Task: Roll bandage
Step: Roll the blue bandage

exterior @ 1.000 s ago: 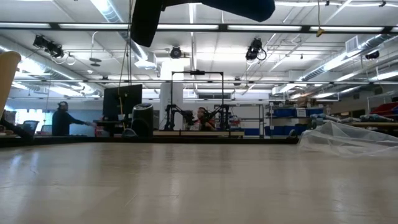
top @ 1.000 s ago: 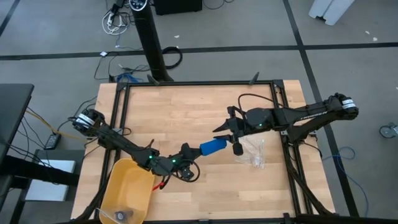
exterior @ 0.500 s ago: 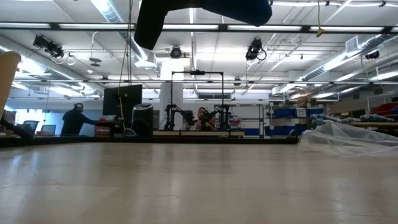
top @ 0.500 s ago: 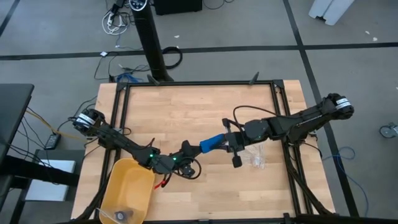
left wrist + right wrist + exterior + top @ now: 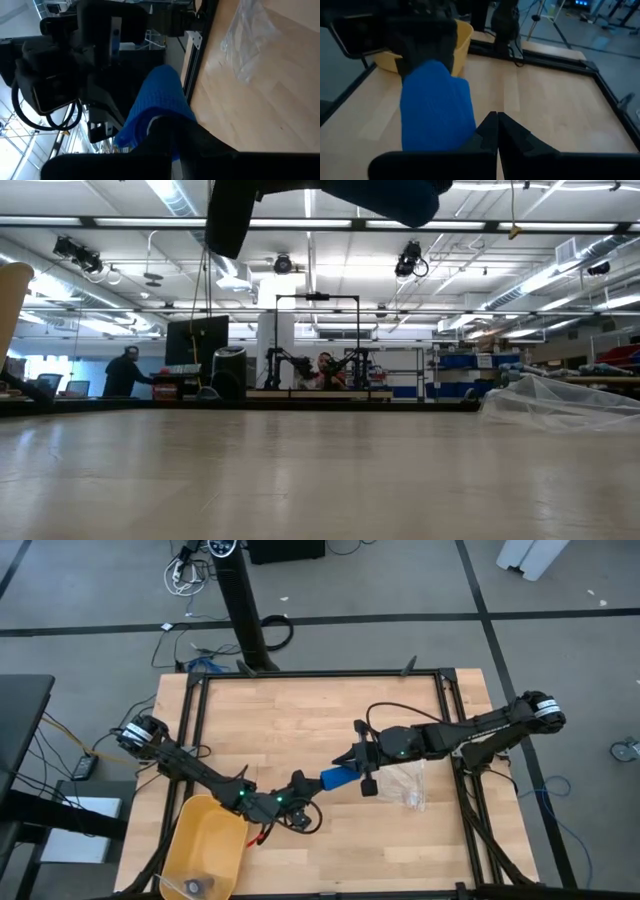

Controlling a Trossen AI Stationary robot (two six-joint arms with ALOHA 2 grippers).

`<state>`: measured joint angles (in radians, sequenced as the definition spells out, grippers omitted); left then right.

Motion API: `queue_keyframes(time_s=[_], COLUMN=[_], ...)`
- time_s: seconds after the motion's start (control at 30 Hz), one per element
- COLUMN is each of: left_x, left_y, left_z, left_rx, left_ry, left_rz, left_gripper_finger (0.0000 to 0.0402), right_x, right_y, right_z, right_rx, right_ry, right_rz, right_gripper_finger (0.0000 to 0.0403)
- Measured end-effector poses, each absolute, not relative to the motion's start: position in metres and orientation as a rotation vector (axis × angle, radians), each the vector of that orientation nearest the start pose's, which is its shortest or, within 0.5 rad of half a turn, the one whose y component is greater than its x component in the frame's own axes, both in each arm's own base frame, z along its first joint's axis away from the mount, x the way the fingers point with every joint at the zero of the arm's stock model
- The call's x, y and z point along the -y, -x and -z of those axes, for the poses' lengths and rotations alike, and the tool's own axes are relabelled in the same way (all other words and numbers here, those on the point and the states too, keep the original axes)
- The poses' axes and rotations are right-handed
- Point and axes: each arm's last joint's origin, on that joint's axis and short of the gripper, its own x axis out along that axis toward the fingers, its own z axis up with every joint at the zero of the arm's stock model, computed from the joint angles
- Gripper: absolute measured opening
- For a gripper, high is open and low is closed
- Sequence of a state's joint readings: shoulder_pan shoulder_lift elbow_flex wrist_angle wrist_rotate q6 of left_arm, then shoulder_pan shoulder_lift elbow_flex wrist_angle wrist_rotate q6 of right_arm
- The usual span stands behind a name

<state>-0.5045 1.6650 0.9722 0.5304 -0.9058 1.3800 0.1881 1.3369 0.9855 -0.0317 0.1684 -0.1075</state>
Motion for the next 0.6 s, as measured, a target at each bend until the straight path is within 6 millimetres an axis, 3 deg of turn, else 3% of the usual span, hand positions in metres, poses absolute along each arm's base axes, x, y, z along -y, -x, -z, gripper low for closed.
queue_keyframes(time_s=[0.23, 0.33, 0.47, 0.6], left_x=[0.147, 0.138, 0.121, 0.106], left_y=[-0.320, -0.320, -0.322, -0.330], left_z=[-0.232, -0.222, -0.212, -0.207], left_rx=[-0.505, -0.574, -0.585, -0.525], left_ry=[-1.410, -1.297, -0.936, -0.406], left_rz=[-0.297, -0.315, -0.381, -0.327], left_gripper_finger=[0.0015, 0.0015, 0.0015, 0.0015], right_x=[-0.048, -0.049, -0.048, -0.045], right_y=[-0.287, -0.277, -0.268, -0.266], right_z=[-0.303, -0.313, -0.317, -0.311], right_rx=[-0.365, -0.345, -0.360, -0.403], right_ry=[0.201, 0.219, 0.217, 0.188], right_rz=[0.042, 0.073, 0.080, 0.092], right_gripper_finger=[0.0016, 0.0028, 0.0032, 0.0018])
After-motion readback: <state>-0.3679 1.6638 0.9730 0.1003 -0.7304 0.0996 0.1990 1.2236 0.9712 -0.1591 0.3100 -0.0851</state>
